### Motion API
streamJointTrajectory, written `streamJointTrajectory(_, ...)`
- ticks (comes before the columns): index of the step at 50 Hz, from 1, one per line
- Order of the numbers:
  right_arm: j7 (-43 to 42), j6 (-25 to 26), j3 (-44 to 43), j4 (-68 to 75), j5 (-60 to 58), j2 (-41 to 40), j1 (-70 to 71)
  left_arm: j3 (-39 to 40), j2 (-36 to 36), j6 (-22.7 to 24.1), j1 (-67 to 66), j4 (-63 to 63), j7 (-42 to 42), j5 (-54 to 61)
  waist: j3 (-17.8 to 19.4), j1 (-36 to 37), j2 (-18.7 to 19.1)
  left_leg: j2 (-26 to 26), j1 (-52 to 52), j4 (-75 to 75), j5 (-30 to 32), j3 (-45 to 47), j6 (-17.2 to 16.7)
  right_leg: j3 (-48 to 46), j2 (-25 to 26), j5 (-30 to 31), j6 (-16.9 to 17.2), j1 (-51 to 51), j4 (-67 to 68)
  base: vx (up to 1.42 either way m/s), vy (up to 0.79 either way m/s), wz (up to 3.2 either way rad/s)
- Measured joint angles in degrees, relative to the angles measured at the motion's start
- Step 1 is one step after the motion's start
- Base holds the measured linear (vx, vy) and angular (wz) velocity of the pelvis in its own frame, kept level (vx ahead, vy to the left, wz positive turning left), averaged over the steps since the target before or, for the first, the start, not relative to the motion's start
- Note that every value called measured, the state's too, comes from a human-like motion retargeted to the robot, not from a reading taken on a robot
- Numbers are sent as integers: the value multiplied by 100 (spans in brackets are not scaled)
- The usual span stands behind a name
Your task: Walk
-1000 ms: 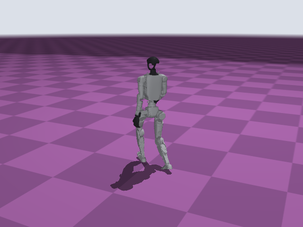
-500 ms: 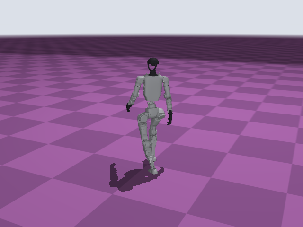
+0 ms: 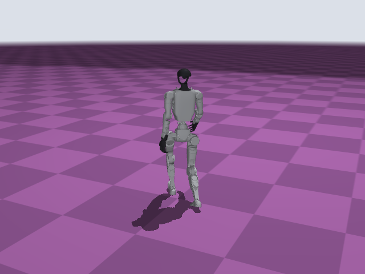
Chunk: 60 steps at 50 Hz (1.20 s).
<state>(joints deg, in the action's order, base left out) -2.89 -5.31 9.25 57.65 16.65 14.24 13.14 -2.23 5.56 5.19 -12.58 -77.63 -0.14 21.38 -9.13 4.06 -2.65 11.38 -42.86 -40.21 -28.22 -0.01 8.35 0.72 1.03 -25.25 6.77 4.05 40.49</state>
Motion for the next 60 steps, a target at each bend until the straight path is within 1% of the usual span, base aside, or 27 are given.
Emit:
streamJointTrajectory(2, 88, 50, 15, 232, 11, -148, -153, 77, 30, -32, 27, -44, 44, 108, 8, -95, -232, 330, 174, -337, -10, 103, 155, 68, -286, 473, 288, 88, 982, 0, 0, 0)
streamJointTrajectory(5, 334, 134, 12, 717, 82, -384, -313, 109, 114, -116, 250, 12, 57, 236, -3, -317, -643, 830, 607, -203, -50, 251, 407, 249, -757, 1857, 784, 729, 2718, 0, 0, 0)
streamJointTrajectory(7, 468, 218, 5, 999, 44, -465, -411, 34, 176, -147, 503, 142, 45, 233, -10, -482, -683, 921, 968, 17, -164, 195, 507, 203, -984, 2280, 712, 1384, 3712, 0, 0, 0)
streamJointTrajectory(8, 528, 258, -2, 1131, 11, -486, -464, -23, 208, -160, 654, 216, 45, 207, 0, -556, -657, 920, 1189, 162, -229, 142, 532, 148, -1119, 2189, 542, 1732, 4113, 0, 5, -26)
streamJointTrajectory(10, 631, 327, -32, 1384, -71, -487, -581, -135, 269, -175, 1000, 376, 65, 135, 37, -696, -545, 862, 1717, 569, -321, 2, 529, 27, -1349, 1694, 153, 2429, 4624, 0, 5, -35)
streamJointTrajectory(12, 694, 377, -93, 1590, -140, -446, -734, -213, 321, -165, 1363, 570, 108, 86, 87, -835, -379, 745, 2282, 1046, -378, -143, 476, -105, -1429, 1144, -127, 3054, 4610, 1, 3, -34)
streamJointTrajectory(14, 737, 427, -166, 1753, -171, -398, -906, -276, 378, -127, 1706, 806, 154, 59, 145, -968, -205, 611, 2813, 1503, -412, -280, 417, -249, -1399, 770, -264, 3549, 4158, 2, 0, -28)
streamJointTrajectory(17, 761, 501, -287, 1945, -175, -339, -1167, -377, 478, -10, 2163, 1214, 203, 46, 243, -1121, 52, 372, 3534, 2109, -420, -483, 318, -435, -1175, 567, -237, 3987, 2812, 1, -2, -14)
streamJointTrajectory(20, 747, 574, -446, 2100, -140, -306, -1409, -489, 604, 154, 2532, 1637, 208, -56, 315, -1182, 327, 32, 4124, 2523, -446, -592, 204, -435, -652, 684, 20, 4034, 743, 2, -5, -20)
streamJointTrajectory(22, 730, 580, -562, 2165, -116, -298, -1567, -535, 653, 264, 2698, 1850, 224, -166, 319, -1169, 470, -169, 4309, 2455, -605, -589, 118, -319, -315, 790, 145, 3933, -481, -1, -6, -22)
streamJointTrajectory(25, 685, 564, -681, 2228, -53, -313, -1815, -541, 670, 359, 2760, 2036, 267, -223, 302, -1204, 505, -250, 4456, 1784, -1001, -660, 18, -172, -94, 847, 138, 3898, -623, 1, -7, -13)
streamJointTrajectory(28, 545, 500, -748, 2257, 75, -321, -1973, -500, 605, 364, 2632, 1956, 306, -147, 355, -1243, 697, -572, 4516, 429, -1184, -686, -246, -268, 269, 1038, -97, 3719, 234, 3, -7, -17)
streamJointTrajectory(30, 417, 450, -762, 2269, 181, -314, -2016, -481, 515, 310, 2450, 1744, 314, -91, 403, -1261, 885, -930, 4336, -836, -850, -599, -545, -432, 562, 1024, -332, 3565, 748, -1, -6, -23)
streamJointTrajectory(33, 269, 390, -675, 2090, 244, -261, -1914, -550, 347, 146, 2139, 1308, 262, -182, 379, -1184, 1211, -1595, 3457, -2959, 308, -453, -941, -721, 998, 756, -720, 3297, 909, -4, -5, -31)
streamJointTrajectory(35, 158, 361, -602, 1875, 241, -192, -1723, -618, 247, 12, 1992, 1042, 185, -286, 300, -1051, 1299, -1966, 2635, -4062, 660, -319, -854, -770, 1173, 587, -871, 3078, 697, -3, -4, -29)
streamJointTrajectory(38, 17, 287, -493, 1443, 243, -73, -1301, -725, 167, -118, 1754, 744, 56, -404, 264, -786, 1165, -2199, 1464, -4734, 80, -79, -349, -594, 1221, 462, -829, 2457, 32, -2, -3, -25)
streamJointTrajectory(40, -54, 208, -430, 1106, 261, 15, -1000, -733, 127, -116, 1534, 614, -5, -455, 316, -595, 1046, -2144, 858, -4514, -332, 36, -127, -429, 1213, 461, -721, 1886, -500, -2, -1, -35)
streamJointTrajectory(42, -120, 110, -399, 742, 302, 107, -712, -683, 85, -53, 1264, 515, -57, -449, 424, -441, 930, -1972, 498, -3742, -560, 137, -58, -254, 1160, 459, -607, 1264, -968, -1, 1, -42)
streamJointTrajectory(45, -202, -41, -367, 223, 351, 226, -298, -524, 9, 29, 856, 346, -127, -367, 515, -307, 751, -1564, 194, -1952, -572, 266, -159, -45, 969, 420, -482, 437, -1586, 1, 2, -36)
streamJointTrajectory(48, -239, -100, -330, -169, 213, 306, 44, -305, -33, 58, 520, 204, -109, -256, 435, -248, 562, -956, 167, 210, -336, 169, -299, 48, 647, 328, -404, -44, -1928, 0, 3, -23)
streamJointTrajectory(49, -257, -111, -319, -256, 165, 312, 102, -226, -43, 55, 416, 163, -81, -212, 411, -217, 547, -832, 131, 514, -328, 97, -313, 58, 601, 250, -390, -125, -1829, -1, 3, -30)
streamJointTrajectory(52, -331, -111, -285, -372, 30, 281, 158, 27, -58, 38, 189, 34, 28, -47, 349, -122, 458, -506, 113, 471, -166, -25, -263, 111, 432, -15, -290, -315, -1136, 3, 4, -37)
streamJointTrajectory(54, -343, -80, -256, -258, -45, 184, 69, 158, -49, 24, 126, -54, 105, 54, 328, -110, 273, -204, 223, 1, 42, 16, -156, 174, 200, -31, -103, -398, -354, 5, 5, -22)
streamJointTrajectory(55, -325, -54, -241, -144, -69, 112, -4, 215, -38, 12, 104, -99, 145, 116, 321, -124, 159, -36, 291, -250, 91, 52, -81, 205, 65, 56, 27, -408, 105, 0, 0, 0)
streamJointTrajectory(56, -268, -19, -223, 29, -67, 16, -103, 251, -27, -5, 111, -109, 184, 183, 306, -166, 23, 153, 397, -403, 56, 100, 20, 248, -81, 375, 219, -331, 648, 0, 0, 0)
streamJointTrajectory(58, -95, 42, -214, 476, -36, -202, -245, 293, 22, -56, 217, -76, 251, 322, 270, -277, -322, 567, 691, -402, 2, 216, 238, 380, -420, 1267, 653, 34, 1858, 0, 0, 0)
streamJointTrajectory(60, 99, 123, -233, 949, -18, -392, -351, 268, 86, -101, 453, 63, 285, 378, 227, -416, -519, 793, 1036, -200, -115, 211, 393, 359, -639, 2194, 820, 670, 3037, 0, 0, 0)
